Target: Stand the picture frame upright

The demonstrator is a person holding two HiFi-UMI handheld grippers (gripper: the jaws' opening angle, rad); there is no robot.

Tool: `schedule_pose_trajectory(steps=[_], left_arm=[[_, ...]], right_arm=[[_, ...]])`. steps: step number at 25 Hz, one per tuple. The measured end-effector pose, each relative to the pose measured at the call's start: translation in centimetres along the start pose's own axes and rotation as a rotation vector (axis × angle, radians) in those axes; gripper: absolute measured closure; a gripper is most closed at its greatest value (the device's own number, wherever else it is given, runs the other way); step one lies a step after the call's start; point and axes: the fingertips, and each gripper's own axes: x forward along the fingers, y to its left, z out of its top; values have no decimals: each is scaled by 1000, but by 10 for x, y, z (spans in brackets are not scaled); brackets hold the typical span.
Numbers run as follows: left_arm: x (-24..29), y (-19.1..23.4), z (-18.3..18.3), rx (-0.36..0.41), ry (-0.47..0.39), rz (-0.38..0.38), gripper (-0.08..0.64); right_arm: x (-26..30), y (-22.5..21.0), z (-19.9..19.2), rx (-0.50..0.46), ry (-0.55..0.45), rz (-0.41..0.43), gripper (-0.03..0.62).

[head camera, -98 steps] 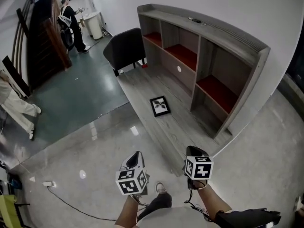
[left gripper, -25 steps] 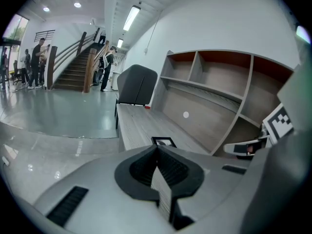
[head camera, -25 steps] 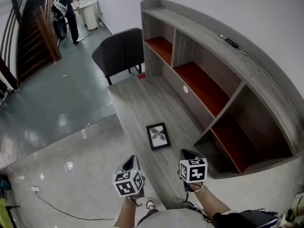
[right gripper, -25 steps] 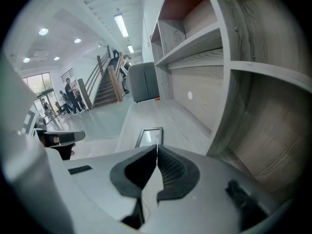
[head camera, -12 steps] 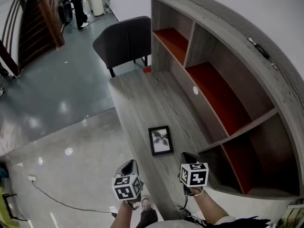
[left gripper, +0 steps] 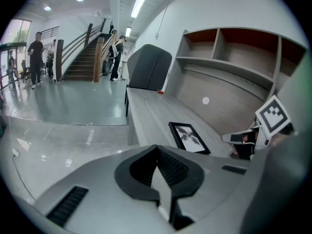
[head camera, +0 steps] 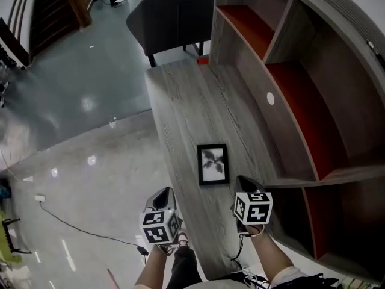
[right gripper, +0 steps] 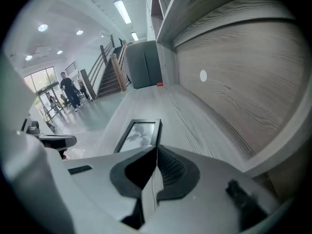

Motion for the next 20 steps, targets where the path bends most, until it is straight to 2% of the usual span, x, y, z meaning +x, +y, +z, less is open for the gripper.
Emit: schedule_pose_trajectory(steps=[8, 20], left_arm=[[24, -2, -26, -11, 24, 9, 546], [31, 3, -37, -43, 30, 31, 546]], right_arm=[[32, -1, -19, 10, 16, 39, 560], [45, 2, -11, 10, 2, 86, 558]])
